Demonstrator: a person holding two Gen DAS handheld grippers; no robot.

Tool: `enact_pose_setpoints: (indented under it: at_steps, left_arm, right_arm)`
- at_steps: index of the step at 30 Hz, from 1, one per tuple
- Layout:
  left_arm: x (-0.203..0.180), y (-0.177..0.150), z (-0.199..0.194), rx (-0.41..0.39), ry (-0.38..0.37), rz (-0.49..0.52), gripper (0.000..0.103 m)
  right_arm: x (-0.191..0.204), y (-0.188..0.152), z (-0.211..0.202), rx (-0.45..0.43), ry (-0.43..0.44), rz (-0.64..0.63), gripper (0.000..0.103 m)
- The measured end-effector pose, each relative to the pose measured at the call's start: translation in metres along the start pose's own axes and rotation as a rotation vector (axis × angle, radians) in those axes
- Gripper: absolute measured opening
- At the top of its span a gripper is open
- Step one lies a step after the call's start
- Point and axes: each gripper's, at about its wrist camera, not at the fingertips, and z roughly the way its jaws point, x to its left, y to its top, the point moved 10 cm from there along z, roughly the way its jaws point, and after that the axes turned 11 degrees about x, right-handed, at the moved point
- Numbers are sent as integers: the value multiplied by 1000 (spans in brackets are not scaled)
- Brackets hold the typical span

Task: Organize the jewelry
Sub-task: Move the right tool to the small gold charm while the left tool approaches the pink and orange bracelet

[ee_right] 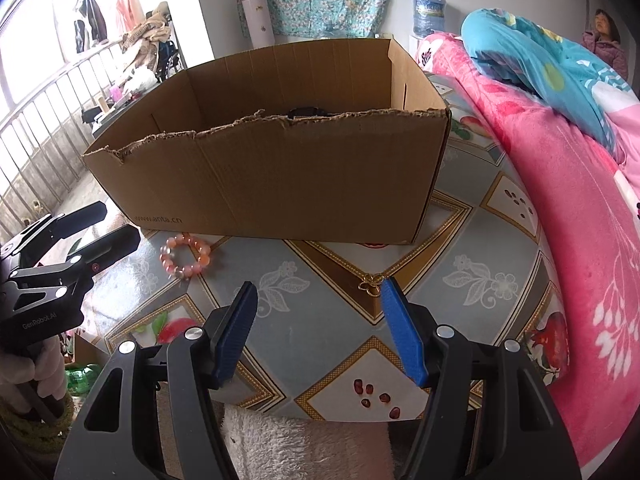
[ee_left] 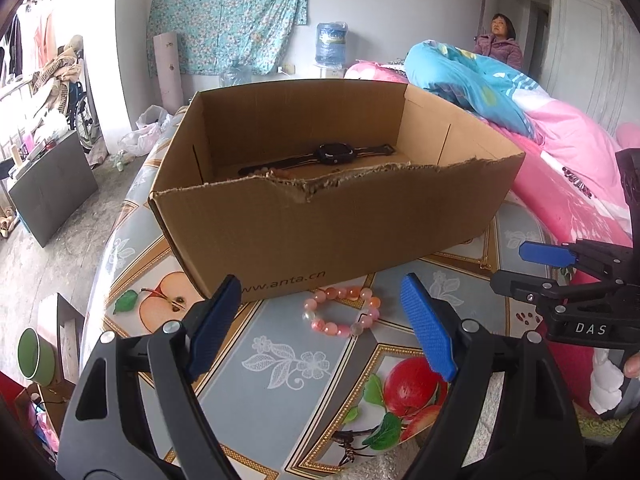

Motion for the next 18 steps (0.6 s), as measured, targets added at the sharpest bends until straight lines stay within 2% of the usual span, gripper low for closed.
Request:
enact_pose_setpoints:
  at_steps: [18]
  left_arm:
    - [-14,-14,-1,13,-9,5,78]
  right_arm:
    - [9,-8,1,5,25,33,63]
